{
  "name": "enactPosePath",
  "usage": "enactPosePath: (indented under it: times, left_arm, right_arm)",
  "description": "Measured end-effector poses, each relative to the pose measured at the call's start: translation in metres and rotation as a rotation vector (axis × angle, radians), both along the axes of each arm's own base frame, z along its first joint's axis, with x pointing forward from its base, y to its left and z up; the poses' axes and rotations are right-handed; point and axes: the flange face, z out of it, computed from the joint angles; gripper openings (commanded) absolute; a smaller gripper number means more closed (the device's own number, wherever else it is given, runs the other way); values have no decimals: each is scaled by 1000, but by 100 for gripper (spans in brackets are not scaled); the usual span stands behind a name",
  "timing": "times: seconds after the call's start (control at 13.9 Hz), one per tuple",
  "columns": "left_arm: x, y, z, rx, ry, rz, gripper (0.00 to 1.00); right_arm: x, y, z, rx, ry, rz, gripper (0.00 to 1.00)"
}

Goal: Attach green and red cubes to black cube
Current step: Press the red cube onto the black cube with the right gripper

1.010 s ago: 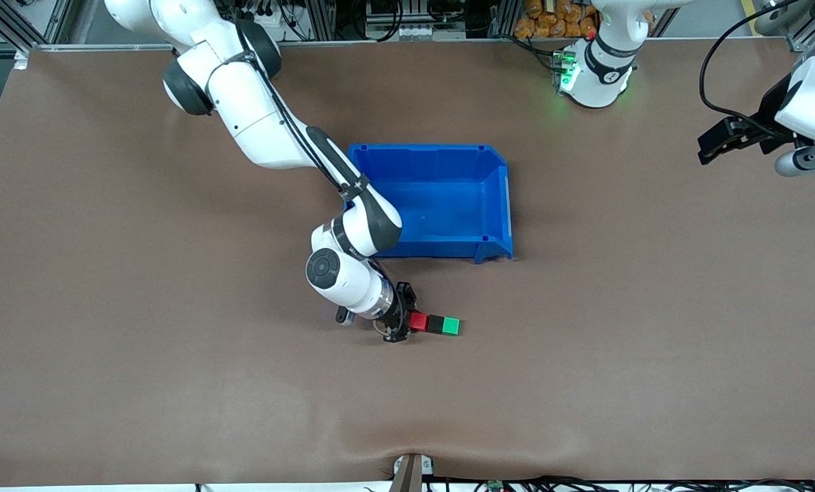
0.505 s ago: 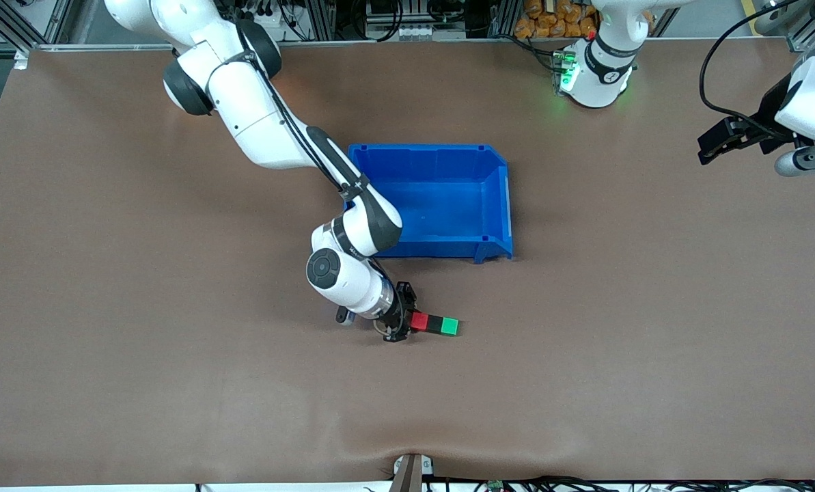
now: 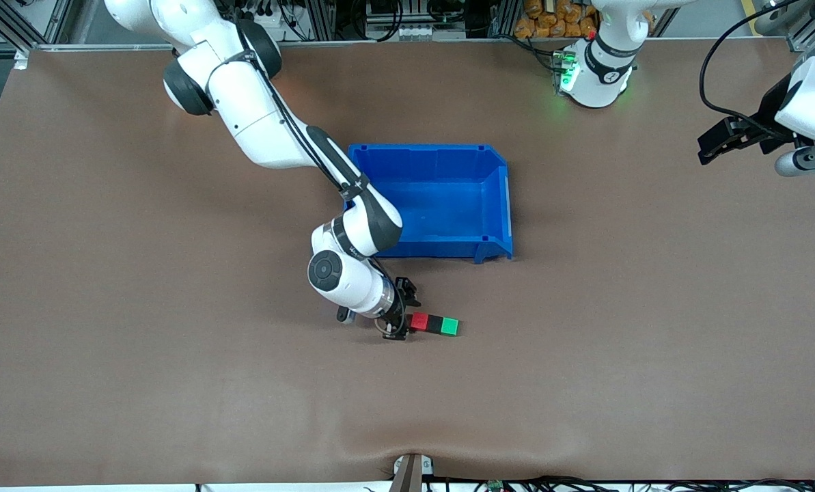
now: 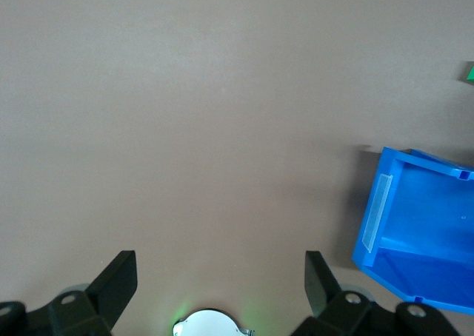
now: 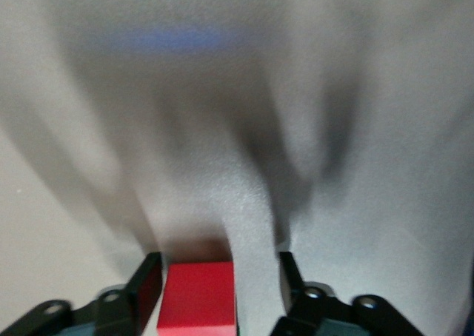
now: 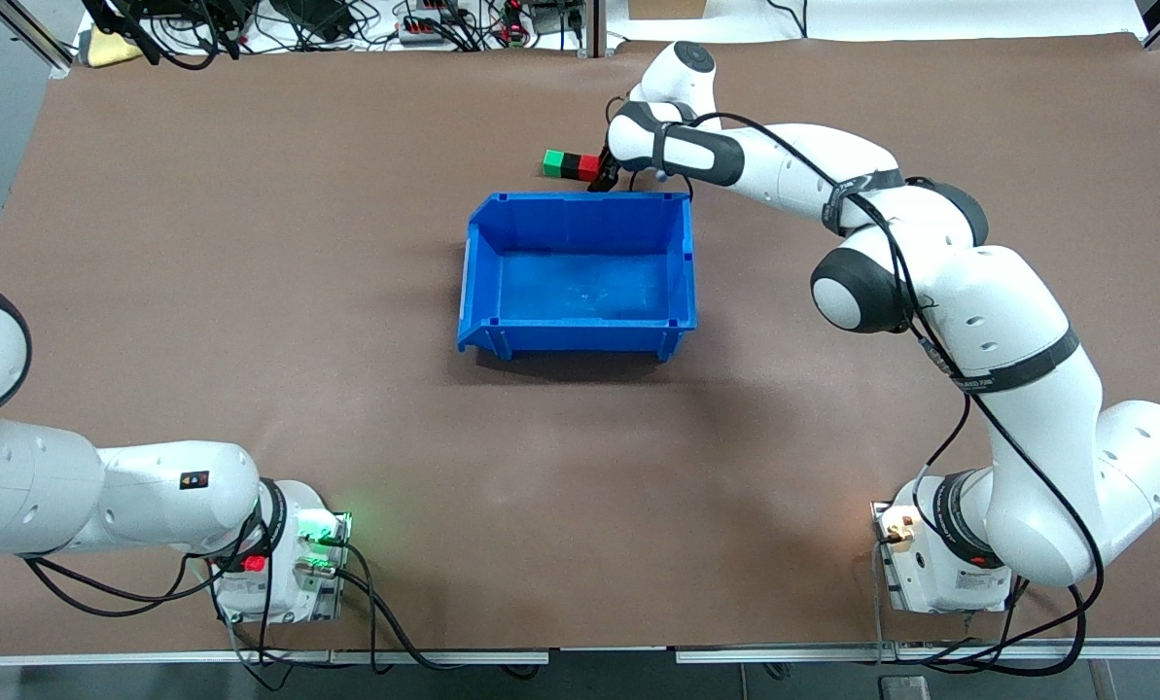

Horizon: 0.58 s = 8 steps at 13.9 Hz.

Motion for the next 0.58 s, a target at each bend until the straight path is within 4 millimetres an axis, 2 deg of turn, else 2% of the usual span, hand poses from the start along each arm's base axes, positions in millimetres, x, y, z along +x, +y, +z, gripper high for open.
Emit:
enactPosePath:
  times: [0.58]
  left_arm:
    - [0, 0, 0, 0, 0, 1, 100]
  right_arm:
    - [1, -2, 3, -18, 31, 17, 100]
